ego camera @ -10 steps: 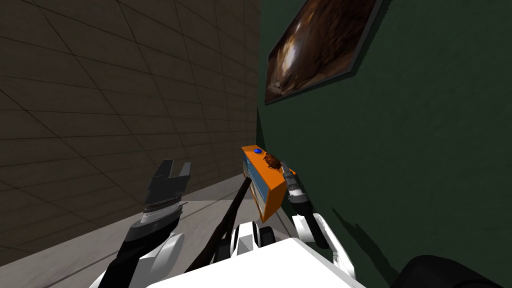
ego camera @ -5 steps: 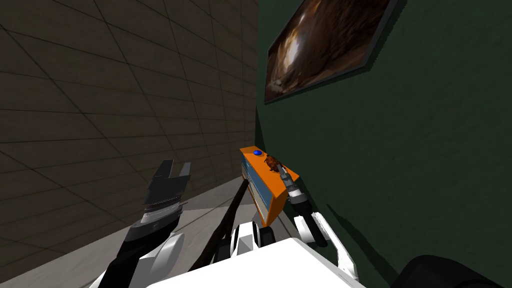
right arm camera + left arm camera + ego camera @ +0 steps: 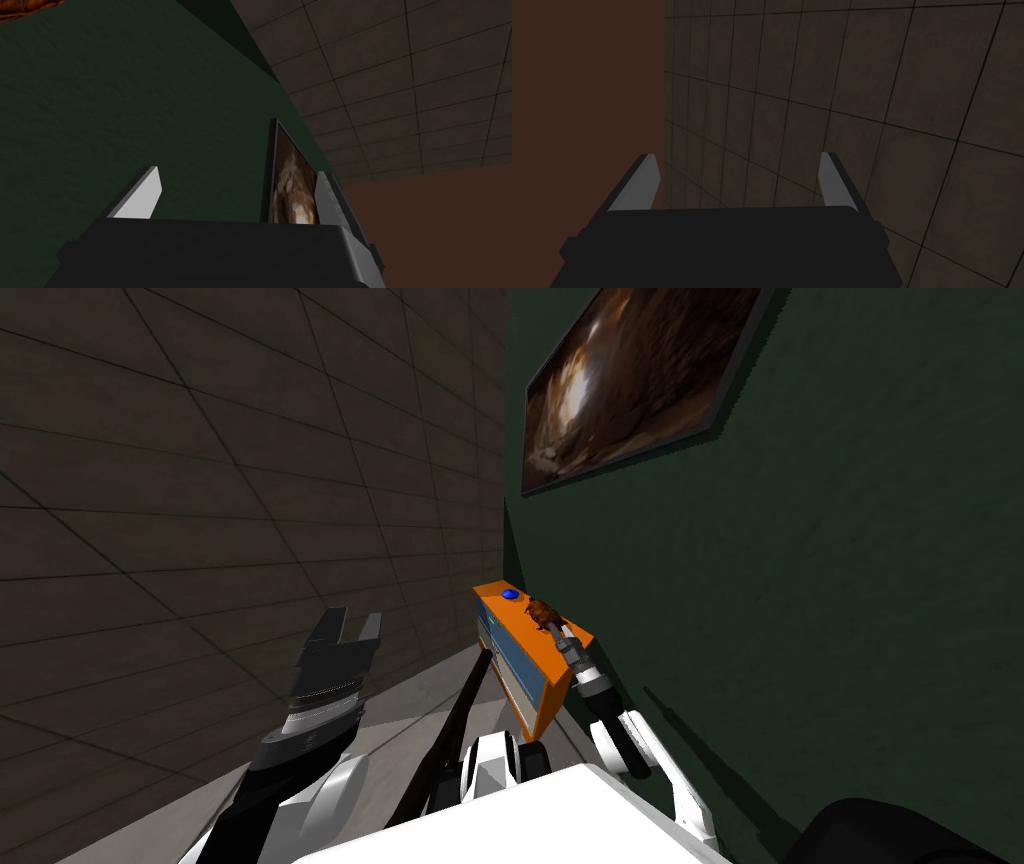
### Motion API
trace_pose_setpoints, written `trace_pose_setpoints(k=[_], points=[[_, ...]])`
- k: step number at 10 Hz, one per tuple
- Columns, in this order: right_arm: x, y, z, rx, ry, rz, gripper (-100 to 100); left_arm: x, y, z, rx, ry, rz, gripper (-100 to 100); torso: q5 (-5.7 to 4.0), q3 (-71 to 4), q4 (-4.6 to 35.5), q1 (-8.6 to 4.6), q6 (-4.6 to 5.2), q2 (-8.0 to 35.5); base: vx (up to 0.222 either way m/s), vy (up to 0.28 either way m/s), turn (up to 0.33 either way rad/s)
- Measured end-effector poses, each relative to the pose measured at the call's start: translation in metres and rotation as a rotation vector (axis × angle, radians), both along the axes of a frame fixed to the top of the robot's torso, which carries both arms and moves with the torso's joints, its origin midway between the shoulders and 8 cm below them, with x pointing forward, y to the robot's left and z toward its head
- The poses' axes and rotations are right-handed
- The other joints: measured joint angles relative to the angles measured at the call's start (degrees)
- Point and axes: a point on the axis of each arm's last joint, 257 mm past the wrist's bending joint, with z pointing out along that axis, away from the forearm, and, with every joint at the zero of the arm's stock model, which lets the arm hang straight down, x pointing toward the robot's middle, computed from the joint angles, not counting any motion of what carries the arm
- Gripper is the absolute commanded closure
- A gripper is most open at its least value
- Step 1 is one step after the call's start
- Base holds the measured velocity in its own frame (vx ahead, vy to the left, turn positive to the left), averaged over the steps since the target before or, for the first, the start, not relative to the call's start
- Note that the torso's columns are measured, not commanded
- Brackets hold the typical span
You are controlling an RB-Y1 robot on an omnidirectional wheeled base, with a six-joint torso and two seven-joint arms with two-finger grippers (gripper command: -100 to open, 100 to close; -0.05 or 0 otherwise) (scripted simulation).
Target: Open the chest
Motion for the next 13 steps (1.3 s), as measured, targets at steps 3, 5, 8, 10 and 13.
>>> trace_pose_setpoints(k=[3, 5, 8, 10, 13], points=[[0.000, 0.001, -0.002, -0.023, 0.003, -0.002, -100, 0.000, 0.000, 0.000, 0.000, 0.000, 0.000, 0, -0.01, 0.0, 0.0, -0.01, 0.01, 0.0, 0.001, 0.001, -0.004], [0.000, 0.001, -0.002, -0.024, 0.003, -0.002, -100, 0.000, 0.000, 0.000, 0.000, 0.000, 0.000, 0, 0.01, 0.0, 0.0, 0.06, 0.01, 0.0, 0.002, 0.002, -0.006], [0.000, 0.001, -0.002, -0.024, 0.003, -0.002, -100, 0.000, 0.000, 0.000, 0.000, 0.000, 0.000, 0, 0.01, 0.0, 0.0, 0.05, 0.01, 0.0, 0.004, 0.011, -0.015], [-0.001, -0.003, -0.019, -0.113, 0.046, -0.019, -100, 0.000, 0.000, 0.000, 0.000, 0.000, 0.000, 0, 0.03, 0.0, 0.0, 0.12, 0.02, 0.0, 0.010, 0.042, -0.034], [-0.001, -0.008, -0.032, -0.173, 0.076, -0.033, -100, 0.000, 0.000, 0.000, 0.000, 0.000, 0.000, 0, 0.01, 0.0, 0.0, 0.05, 0.02, 0.0, 0.004, 0.049, 0.023]])
